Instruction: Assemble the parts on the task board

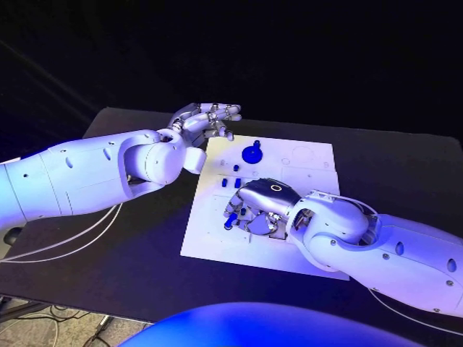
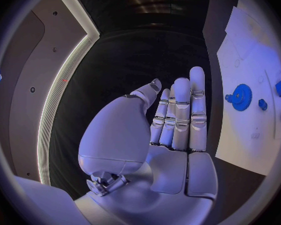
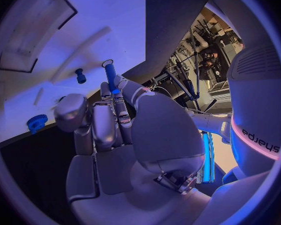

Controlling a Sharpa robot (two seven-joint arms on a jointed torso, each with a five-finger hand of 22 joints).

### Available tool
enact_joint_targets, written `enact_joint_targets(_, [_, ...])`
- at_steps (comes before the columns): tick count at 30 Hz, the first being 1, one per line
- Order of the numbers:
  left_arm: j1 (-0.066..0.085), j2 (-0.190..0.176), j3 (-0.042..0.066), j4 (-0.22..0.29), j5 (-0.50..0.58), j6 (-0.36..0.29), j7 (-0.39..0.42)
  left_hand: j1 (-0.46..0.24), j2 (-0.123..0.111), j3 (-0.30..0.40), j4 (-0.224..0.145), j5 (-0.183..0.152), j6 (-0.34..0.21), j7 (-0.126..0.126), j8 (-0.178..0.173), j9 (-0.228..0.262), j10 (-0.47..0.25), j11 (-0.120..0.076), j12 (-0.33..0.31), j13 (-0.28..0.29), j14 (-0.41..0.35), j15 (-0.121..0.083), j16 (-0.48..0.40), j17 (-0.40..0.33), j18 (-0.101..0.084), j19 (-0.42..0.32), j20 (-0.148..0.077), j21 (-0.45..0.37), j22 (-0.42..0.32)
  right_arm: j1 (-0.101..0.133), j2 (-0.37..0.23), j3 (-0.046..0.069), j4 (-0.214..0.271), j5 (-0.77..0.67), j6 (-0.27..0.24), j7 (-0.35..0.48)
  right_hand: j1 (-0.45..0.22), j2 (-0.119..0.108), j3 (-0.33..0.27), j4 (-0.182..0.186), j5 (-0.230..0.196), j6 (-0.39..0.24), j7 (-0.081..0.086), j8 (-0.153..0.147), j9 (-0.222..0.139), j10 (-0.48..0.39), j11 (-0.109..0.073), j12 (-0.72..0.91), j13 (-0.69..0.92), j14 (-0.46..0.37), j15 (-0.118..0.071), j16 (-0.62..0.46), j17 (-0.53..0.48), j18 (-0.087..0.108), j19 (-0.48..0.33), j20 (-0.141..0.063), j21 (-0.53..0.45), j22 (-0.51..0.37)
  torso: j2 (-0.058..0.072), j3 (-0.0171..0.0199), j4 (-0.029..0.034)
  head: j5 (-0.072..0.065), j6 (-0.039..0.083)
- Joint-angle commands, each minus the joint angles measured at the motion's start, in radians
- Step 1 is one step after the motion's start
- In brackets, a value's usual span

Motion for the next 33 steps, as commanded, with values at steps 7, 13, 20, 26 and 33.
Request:
enact_joint_targets(7, [0.0,0.004,0.0,0.001,-0.006,0.017,0.006,0.005,0.0,-0.004,0.0,0.005,-0.005,-0.001,0.003,-0.001,-0.006,-0.001,0.004,0.001,-0.008,-0.002,-0.003,-0.001,0.011,-0.001,0.003,-0.004,-0.001,-0.004,0.009,-0.002,-0.015,-0.027,0.016,-0.026,0.0,-0.001,0.007,-0.001,0.005,0.008,0.001,0.006,0.002,0.046,-0.038,0.003,0.001,0.034,-0.009,0.005,0.002,-0.012,0.004,0.002,0.003,0.0,0.0,-0.0007,0.0006,0.0,-0.006])
enact_joint_targets(13, [0.0,0.005,0.0,0.0,-0.006,0.017,0.006,0.005,0.0,-0.004,0.0,0.005,-0.005,-0.001,0.003,-0.001,-0.006,-0.001,0.004,0.001,-0.008,-0.002,-0.003,-0.001,0.011,-0.001,0.003,-0.004,-0.001,-0.005,0.016,-0.004,-0.023,-0.031,0.031,-0.03,0.0,-0.001,0.007,-0.001,0.005,0.008,0.001,0.006,0.002,0.046,-0.038,0.003,0.001,0.034,-0.009,0.005,0.002,-0.012,0.004,0.002,0.003,0.0,0.0,-0.0008,-0.0008,0.001,-0.008])
enact_joint_targets(20, [0.0,0.005,0.0,0.001,-0.006,0.018,0.006,0.006,0.001,-0.004,-0.001,0.005,-0.007,-0.001,0.004,-0.002,-0.008,-0.001,0.006,0.001,-0.009,-0.002,-0.002,-0.002,0.011,0.0,0.004,-0.005,-0.002,-0.006,0.024,-0.008,-0.032,-0.04,0.054,-0.04,-0.001,-0.001,0.007,-0.001,0.005,0.008,0.0,0.006,0.002,0.047,-0.038,0.003,0.001,0.034,-0.009,0.005,0.002,-0.012,0.003,0.002,0.003,0.0,0.0,-0.0013,-0.0002,0.001,-0.011])
enact_joint_targets(26, [0.0,0.004,0.0,0.001,-0.006,0.018,0.005,0.006,0.001,-0.004,-0.001,0.005,-0.007,-0.001,0.004,-0.002,-0.008,-0.001,0.006,0.001,-0.009,-0.002,-0.002,-0.002,0.011,0.0,0.004,-0.005,-0.002,-0.007,0.031,-0.012,-0.037,-0.067,0.071,-0.051,-0.006,-0.003,0.005,0.0,0.003,0.009,0.0,0.006,0.002,0.047,-0.038,0.0,0.001,0.033,-0.009,0.0,-0.005,-0.012,0.001,0.002,0.001,-0.004,-0.001,-0.0012,0.0003,0.0,-0.013])
enact_joint_targets(33, [0.0,0.004,0.0,0.002,-0.006,0.017,0.004,0.006,0.001,-0.004,-0.001,0.005,-0.007,-0.001,0.004,-0.002,-0.008,-0.001,0.006,0.001,-0.009,-0.002,-0.002,-0.002,0.011,0.0,0.004,-0.005,-0.002,-0.007,0.035,-0.014,-0.038,-0.071,0.054,-0.045,-0.075,-0.059,-0.042,0.023,-0.008,-0.072,0.026,-0.04,-0.017,-0.041,-0.009,-0.052,-0.005,0.027,0.015,-0.007,-0.019,-0.008,-0.017,0.017,-0.02,-0.038,-0.001,-0.0007,-0.0003,0.0,-0.014])
